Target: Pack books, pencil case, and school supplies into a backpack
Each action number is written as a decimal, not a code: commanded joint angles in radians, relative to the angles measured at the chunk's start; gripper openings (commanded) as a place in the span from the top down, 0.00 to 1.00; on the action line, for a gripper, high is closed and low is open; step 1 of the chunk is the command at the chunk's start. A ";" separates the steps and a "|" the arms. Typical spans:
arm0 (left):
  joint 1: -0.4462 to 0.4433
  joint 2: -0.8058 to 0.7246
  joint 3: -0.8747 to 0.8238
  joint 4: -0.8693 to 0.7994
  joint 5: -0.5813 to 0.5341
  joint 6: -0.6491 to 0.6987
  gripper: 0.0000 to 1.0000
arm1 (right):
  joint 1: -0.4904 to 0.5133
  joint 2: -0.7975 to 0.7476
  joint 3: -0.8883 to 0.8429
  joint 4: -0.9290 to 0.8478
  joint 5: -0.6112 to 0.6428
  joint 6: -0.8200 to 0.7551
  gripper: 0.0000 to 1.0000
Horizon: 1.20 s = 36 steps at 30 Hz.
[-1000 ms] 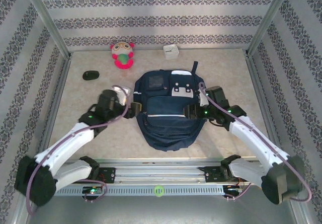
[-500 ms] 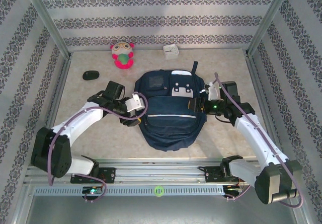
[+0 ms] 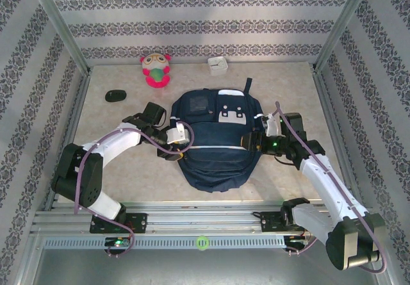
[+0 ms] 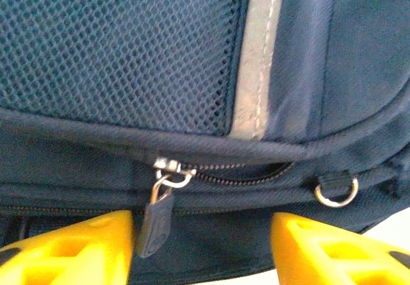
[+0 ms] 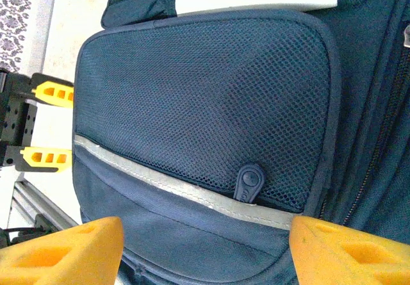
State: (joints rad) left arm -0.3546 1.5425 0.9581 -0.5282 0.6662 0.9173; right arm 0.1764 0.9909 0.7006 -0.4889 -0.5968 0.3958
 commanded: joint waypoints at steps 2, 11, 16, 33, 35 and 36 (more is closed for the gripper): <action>-0.011 -0.038 -0.012 -0.025 0.051 0.016 0.57 | -0.002 -0.021 -0.015 0.016 -0.017 0.020 0.32; -0.012 -0.111 -0.090 0.108 0.042 -0.089 0.71 | -0.001 -0.032 -0.035 0.020 -0.014 0.063 0.32; -0.012 -0.118 -0.122 0.195 -0.049 -0.157 0.52 | 0.005 -0.096 -0.076 0.009 0.036 0.118 0.31; -0.013 -0.083 -0.132 0.252 -0.023 -0.185 0.78 | 0.088 -0.169 -0.187 0.030 0.043 0.222 0.30; -0.014 -0.091 -0.133 0.233 -0.018 -0.181 0.83 | 0.097 -0.167 -0.186 0.034 0.053 0.231 0.30; -0.015 -0.096 -0.133 0.224 -0.012 -0.181 0.86 | 0.100 -0.164 -0.189 0.038 0.060 0.241 0.30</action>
State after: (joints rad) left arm -0.3592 1.4616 0.8280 -0.2947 0.6163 0.7307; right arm 0.2661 0.8310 0.5270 -0.4686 -0.5640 0.6044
